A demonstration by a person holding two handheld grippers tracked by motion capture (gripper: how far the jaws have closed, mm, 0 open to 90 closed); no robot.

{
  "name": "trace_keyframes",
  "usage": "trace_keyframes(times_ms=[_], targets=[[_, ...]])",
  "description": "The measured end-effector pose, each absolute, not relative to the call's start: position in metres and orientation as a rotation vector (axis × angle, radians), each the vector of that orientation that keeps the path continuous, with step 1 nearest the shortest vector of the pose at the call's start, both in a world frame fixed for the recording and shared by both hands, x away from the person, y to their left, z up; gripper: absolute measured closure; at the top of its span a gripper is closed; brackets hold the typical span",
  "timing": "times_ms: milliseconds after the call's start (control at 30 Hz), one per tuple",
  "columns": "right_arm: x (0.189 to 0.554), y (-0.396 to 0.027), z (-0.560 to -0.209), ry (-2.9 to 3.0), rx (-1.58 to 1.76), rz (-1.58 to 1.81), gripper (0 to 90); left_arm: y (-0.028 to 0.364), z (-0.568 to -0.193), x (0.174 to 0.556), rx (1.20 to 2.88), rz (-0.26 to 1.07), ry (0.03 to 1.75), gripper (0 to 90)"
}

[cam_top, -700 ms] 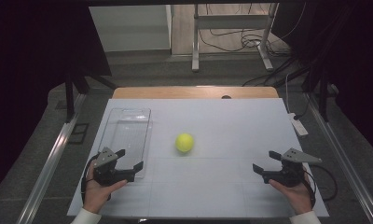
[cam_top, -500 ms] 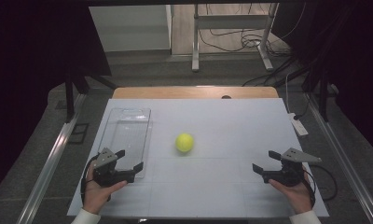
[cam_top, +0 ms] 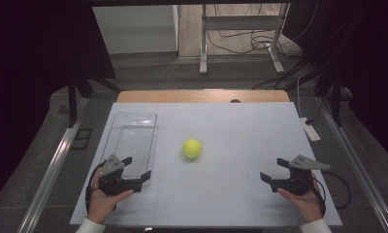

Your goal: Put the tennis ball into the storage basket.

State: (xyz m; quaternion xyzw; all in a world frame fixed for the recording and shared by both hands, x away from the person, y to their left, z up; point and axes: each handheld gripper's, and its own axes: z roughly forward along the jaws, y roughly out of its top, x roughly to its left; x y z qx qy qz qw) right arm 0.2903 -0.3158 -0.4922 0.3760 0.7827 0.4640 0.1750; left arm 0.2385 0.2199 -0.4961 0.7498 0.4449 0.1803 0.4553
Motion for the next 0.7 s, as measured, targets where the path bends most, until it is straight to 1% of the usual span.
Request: trace_keyframes(times_ms=[700], targets=[[0.291,-0.314,-0.495,2.232,1.049,1.316,10.4,0.2133,-0.4927,0.2358,1.855,0.45,1.092,10.2]])
